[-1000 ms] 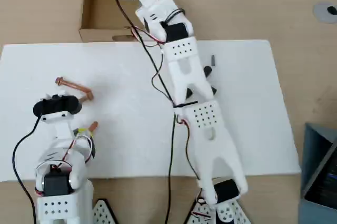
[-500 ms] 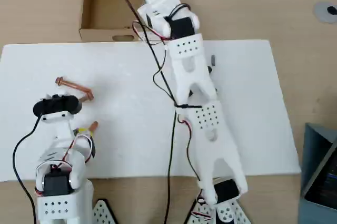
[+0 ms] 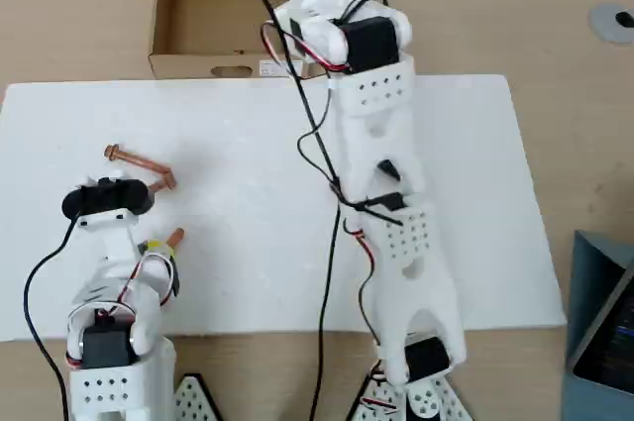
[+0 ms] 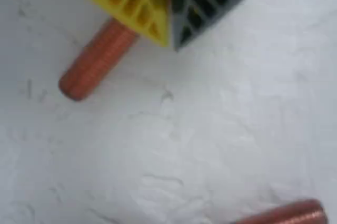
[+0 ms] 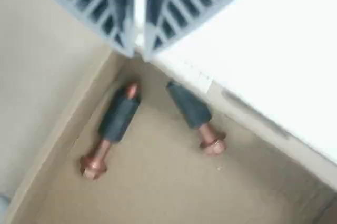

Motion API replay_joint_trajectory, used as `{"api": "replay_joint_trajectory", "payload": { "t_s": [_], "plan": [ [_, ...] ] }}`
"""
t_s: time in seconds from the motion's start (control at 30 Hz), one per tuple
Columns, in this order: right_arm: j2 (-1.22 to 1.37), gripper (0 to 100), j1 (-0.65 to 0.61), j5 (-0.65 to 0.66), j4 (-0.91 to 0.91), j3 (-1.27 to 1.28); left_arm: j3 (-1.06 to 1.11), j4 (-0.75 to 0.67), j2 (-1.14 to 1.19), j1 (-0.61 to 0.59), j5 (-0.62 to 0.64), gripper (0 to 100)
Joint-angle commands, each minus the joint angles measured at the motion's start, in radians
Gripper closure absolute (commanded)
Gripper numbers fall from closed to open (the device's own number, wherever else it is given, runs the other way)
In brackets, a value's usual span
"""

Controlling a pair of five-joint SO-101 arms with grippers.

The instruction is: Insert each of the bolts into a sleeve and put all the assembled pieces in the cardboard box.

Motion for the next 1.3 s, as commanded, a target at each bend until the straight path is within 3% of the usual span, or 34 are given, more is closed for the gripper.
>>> {"api": "replay_joint_trajectory", "payload": {
  "t_s": [0.0, 0.13, 0.43, 0.9, 1.27],
  "plan": [
    [-0.136, 99.0, 0.016, -0.012, 0.092, -0.051, -0.005, -0.017, -0.007, -0.009, -0.003, 100],
    [-0.225, 99.0, 0.016, -0.014, 0.201, -0.051, -0.005, -0.017, -0.007, -0.009, -0.003, 100],
    [-0.463, 99.0, 0.021, -0.041, 0.209, 0.071, -0.005, -0.017, -0.007, -0.008, -0.006, 100],
    [-1.063, 99.0, 0.148, -0.081, 0.206, 1.026, -0.005, -0.017, -0.007, -0.008, -0.006, 100],
    [-1.144, 99.0, 0.150, -0.025, 0.167, 1.552, -0.005, -0.015, -0.007, -0.009, -0.006, 100]
  ]
}}
